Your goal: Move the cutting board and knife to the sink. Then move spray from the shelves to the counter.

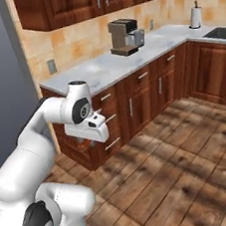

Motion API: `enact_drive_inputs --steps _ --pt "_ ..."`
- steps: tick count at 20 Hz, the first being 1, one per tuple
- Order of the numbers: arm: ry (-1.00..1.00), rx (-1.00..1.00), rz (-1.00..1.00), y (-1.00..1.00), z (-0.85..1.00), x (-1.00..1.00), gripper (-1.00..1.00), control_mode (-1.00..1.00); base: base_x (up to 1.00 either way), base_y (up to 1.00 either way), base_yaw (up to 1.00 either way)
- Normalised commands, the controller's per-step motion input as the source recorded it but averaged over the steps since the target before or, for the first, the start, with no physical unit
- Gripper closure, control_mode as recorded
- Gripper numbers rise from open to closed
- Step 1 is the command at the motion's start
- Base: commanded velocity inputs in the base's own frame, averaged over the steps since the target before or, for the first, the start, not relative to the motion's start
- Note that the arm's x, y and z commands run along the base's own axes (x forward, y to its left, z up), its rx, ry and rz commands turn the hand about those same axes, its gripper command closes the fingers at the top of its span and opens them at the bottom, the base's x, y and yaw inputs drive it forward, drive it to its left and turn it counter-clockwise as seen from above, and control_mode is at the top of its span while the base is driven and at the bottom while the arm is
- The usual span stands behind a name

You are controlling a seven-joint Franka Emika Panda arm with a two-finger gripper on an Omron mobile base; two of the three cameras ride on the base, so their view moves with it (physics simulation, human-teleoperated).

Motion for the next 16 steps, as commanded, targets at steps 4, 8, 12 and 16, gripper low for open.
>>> enact_drive_inputs --steps 4,8,12,16 --pt "0.0 0.0 0.0 0.0 0.0 0.0 1.0 1.0 0.55 0.06 -0.4" --pt "0.0 0.0 0.0 0.0 0.0 0.0 1.0 1.0 0.58 0.03 -0.37" --pt "0.0 0.0 0.0 0.0 0.0 0.0 1.0 1.0 0.61 0.0 -0.32" --pt "0.0 0.0 0.0 0.0 0.0 0.0 1.0 1.0 0.66 0.0 -0.25"
